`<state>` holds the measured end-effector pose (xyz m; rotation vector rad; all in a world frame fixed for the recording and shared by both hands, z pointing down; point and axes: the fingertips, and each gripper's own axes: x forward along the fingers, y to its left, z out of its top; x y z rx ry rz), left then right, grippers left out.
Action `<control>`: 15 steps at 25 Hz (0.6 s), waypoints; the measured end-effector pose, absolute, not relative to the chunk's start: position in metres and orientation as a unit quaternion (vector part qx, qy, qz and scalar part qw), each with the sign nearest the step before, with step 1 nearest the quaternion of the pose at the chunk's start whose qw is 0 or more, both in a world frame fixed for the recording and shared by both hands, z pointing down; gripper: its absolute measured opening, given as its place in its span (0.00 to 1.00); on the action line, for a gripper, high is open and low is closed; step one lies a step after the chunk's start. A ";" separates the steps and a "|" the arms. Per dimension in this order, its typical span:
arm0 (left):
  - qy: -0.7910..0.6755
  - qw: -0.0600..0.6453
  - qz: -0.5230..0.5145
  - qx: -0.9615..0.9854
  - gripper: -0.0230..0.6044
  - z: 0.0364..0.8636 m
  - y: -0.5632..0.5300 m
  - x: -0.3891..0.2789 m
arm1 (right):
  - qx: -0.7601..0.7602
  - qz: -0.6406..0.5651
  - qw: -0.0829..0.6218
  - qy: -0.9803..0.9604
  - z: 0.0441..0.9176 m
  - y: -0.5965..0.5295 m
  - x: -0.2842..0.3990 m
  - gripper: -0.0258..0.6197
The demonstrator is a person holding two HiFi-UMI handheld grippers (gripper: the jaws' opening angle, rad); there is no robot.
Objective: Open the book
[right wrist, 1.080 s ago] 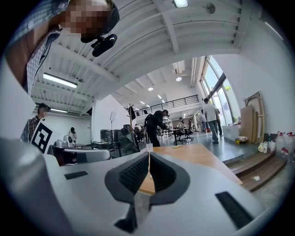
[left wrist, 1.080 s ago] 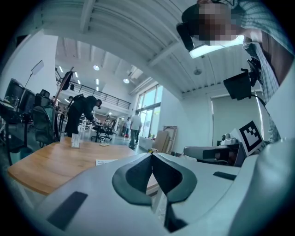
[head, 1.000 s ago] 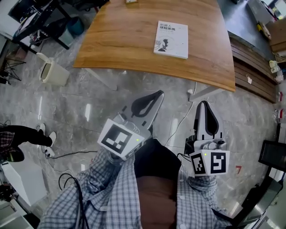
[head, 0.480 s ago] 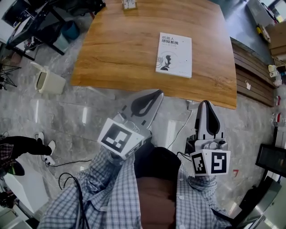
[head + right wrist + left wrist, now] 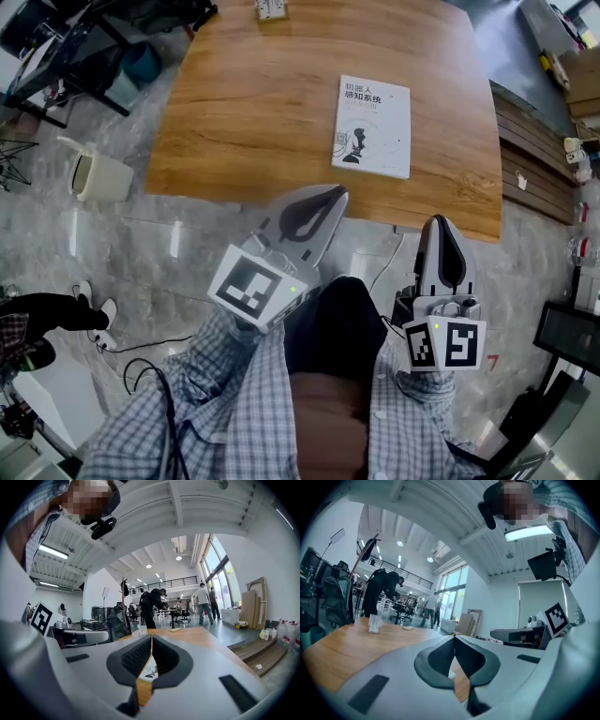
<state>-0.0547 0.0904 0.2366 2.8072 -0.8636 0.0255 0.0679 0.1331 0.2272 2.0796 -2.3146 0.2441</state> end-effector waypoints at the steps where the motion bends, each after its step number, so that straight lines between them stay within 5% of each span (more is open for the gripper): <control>1: -0.293 0.102 0.008 0.951 0.05 0.236 0.087 -0.054 | 0.666 0.079 0.012 -0.742 0.228 0.130 0.069 0.08; 15: -0.317 0.104 0.044 0.942 0.05 0.257 0.017 -0.016 | 0.618 0.069 0.040 -0.782 0.244 0.042 0.095 0.08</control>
